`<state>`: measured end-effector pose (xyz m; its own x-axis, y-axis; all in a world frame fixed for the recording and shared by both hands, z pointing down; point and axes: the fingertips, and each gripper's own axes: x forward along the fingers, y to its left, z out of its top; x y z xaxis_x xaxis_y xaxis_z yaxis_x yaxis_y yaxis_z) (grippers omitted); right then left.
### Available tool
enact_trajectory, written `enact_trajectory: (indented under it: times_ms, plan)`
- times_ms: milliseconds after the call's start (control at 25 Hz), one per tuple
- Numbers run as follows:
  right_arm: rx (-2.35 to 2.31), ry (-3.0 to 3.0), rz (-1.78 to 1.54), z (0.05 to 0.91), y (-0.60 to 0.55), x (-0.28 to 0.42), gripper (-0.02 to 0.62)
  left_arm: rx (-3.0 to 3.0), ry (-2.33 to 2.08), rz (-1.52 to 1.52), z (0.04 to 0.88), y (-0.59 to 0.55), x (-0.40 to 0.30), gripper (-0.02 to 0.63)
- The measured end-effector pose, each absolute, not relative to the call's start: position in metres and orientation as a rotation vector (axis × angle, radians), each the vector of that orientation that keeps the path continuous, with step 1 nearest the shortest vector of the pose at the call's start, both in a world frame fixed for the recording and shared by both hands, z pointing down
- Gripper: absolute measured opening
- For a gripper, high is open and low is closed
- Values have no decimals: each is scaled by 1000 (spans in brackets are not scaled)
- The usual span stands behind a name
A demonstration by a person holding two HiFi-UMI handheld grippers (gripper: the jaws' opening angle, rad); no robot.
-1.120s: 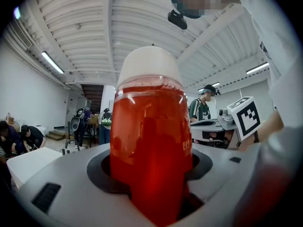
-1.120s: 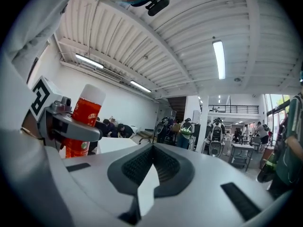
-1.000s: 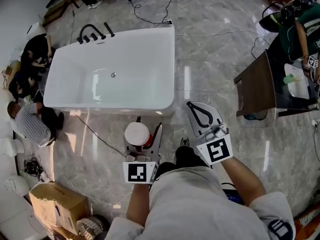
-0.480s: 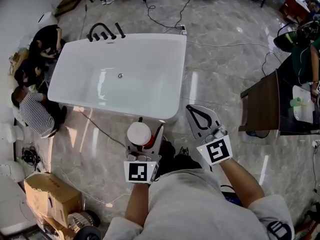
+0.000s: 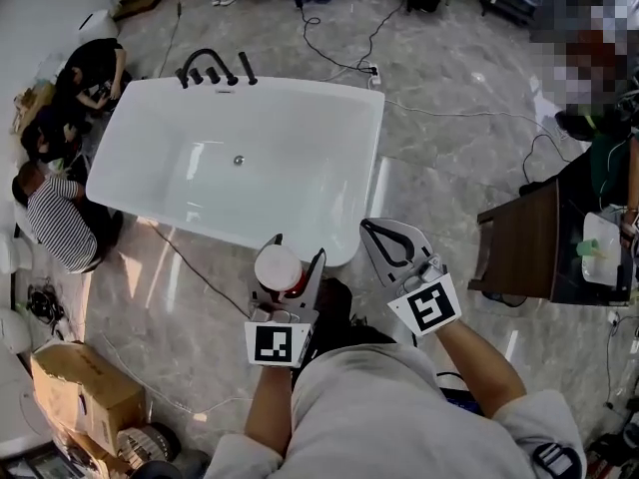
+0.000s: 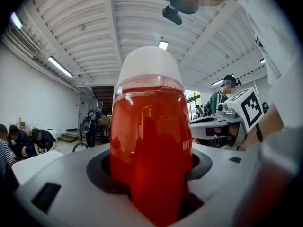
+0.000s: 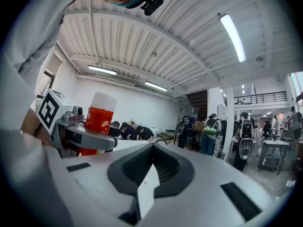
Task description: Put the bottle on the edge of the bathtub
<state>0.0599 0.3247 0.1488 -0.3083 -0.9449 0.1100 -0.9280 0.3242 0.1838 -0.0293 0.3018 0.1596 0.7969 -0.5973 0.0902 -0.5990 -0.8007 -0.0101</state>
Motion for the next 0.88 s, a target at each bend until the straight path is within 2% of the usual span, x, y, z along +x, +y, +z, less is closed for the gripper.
enact_trajectory:
  times_ms: [880]
  plan:
    - [1387,-2550,-108,157,100,15,6,2878,-1173,73,191,100,-51,291]
